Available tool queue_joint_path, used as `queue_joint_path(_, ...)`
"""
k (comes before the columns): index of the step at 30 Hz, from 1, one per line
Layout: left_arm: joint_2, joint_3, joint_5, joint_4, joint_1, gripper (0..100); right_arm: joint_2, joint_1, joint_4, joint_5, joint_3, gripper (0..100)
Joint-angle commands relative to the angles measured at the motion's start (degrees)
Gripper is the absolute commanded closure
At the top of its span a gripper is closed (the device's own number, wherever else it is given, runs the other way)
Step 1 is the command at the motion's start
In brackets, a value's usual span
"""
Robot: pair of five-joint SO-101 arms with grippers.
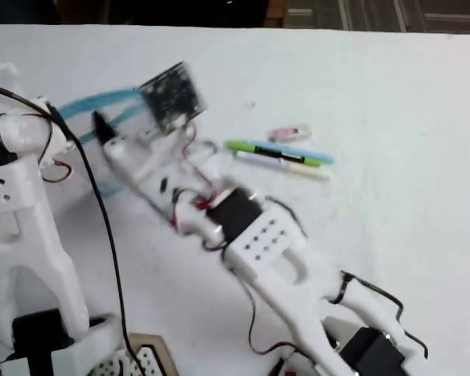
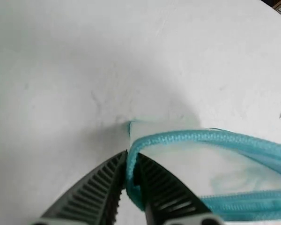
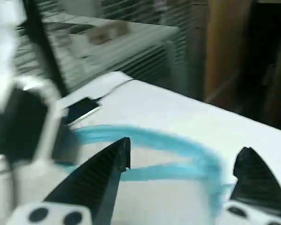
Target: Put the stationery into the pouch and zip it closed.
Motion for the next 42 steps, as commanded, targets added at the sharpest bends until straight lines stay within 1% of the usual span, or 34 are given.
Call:
queue_joint_path(1,1.89,-0.88,-0.35,-0.88,-0.04,98,-1.8,10.86,13.58,1.05,-11.34,65.9)
queue_joint_path(2,1.89,-0.88,-0.35,-0.88,-0.04,98,-1.01,14.46,18.77,1.67,-14.51,65.9)
queue_joint_path(3,1.89,-0.88,-0.35,-0.88,-0.04,98,-0.04,17.8,23.87,3.96,-17.58,65.9)
queue_joint_path(6,1.89,-0.88,-0.35,-0.79,-0.04,98,4.44,25.71,36.53,16.18,-25.14,65.9)
queue_joint_path(8,1.89,-0.88,-0.35,-0.79,-0.04,98,8.92,29.14,42.24,25.58,-27.69,65.9)
queue_joint_path(12,1.89,-0.88,-0.35,-0.79,-0.04,98,19.12,31.87,50.86,42.9,-29.1,65.8)
queue_joint_path(14,1.89,-0.88,-0.35,-0.79,-0.04,98,24.75,31.78,53.85,48.62,-29.1,65.8)
queue_joint_path(16,1.89,-0.88,-0.35,-0.88,-0.04,98,29.76,31.52,54.73,51.87,-29.1,65.8)
queue_joint_path(20,1.89,-0.7,-0.35,-0.88,-0.04,98,39.6,31.52,54.64,55.47,-29.1,65.8)
queue_joint_path(25,1.89,-0.7,-0.35,-0.88,-0.04,98,50.59,30.99,53.76,55.91,-33.23,65.8)
queue_joint_path(29,1.89,-0.62,-0.35,-0.7,-0.04,98,59.03,30.29,54.37,55.82,-43.16,65.8)
queue_joint_path(38,1.89,-0.7,-0.35,-0.62,-0.04,98,81.27,28.35,65.98,55.91,-69.45,66.1)
queue_joint_path(40,1.89,-0.7,-0.35,-0.62,-0.04,98,85.58,28.35,68.7,56.0,-75.78,69.4)
queue_joint_path(42,1.89,-0.7,-0.35,-0.62,-0.04,98,89.36,28.44,71.25,56.0,-81.93,76.3)
